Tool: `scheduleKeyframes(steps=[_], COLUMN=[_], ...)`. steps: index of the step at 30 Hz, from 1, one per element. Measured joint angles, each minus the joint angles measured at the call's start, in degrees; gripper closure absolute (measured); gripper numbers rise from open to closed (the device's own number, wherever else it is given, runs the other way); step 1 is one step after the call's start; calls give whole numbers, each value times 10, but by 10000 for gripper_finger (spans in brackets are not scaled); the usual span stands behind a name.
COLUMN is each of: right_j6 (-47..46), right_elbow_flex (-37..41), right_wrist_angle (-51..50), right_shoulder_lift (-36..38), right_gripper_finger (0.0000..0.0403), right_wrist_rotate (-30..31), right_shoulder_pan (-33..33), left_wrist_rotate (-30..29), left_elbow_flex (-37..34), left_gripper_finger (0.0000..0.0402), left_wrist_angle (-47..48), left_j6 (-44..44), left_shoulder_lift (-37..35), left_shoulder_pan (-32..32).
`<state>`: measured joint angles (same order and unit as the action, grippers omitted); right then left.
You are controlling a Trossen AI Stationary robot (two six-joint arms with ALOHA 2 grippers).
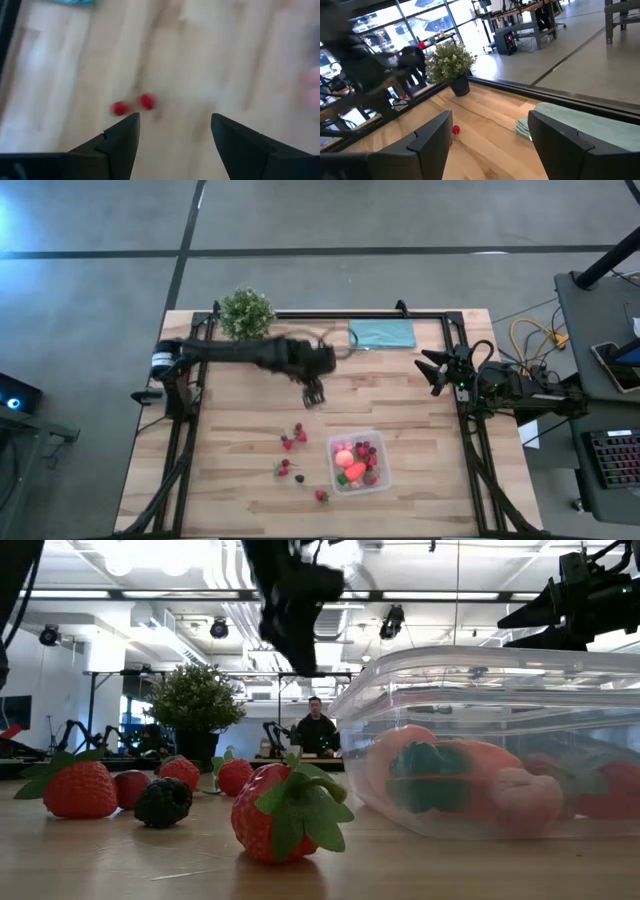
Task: Pick and placing Produce into tupperware
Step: Put the red cherry into the transparent container
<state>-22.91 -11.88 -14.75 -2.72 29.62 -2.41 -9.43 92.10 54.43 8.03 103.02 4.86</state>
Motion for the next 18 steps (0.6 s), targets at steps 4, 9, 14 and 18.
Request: scheduleKeyframes(steps=[4,9,14,18], right_j6=[0,0,0,0], right_elbow_flex=[0,0,0,0], right_wrist_angle=[0,0,0,0], right_shoulder_lift=[0,0,0,0], right_gripper_finger=[148,150,155,155], right_wrist_rotate=[0,0,0,0], right_shoulder_pan=[0,0,0,0], left_wrist_rotate=[27,46,74,82], left_elbow_flex=[-38,-86,-137,-165], left_gripper_finger=[172,172,172,172], left_wrist_angle=[-2,-30,-124,-184], left_j6=[-133,-232,-285,-297], left_shoulder_lift=[-1,2,2,9], left_shoulder_pan=[71,123,147,152])
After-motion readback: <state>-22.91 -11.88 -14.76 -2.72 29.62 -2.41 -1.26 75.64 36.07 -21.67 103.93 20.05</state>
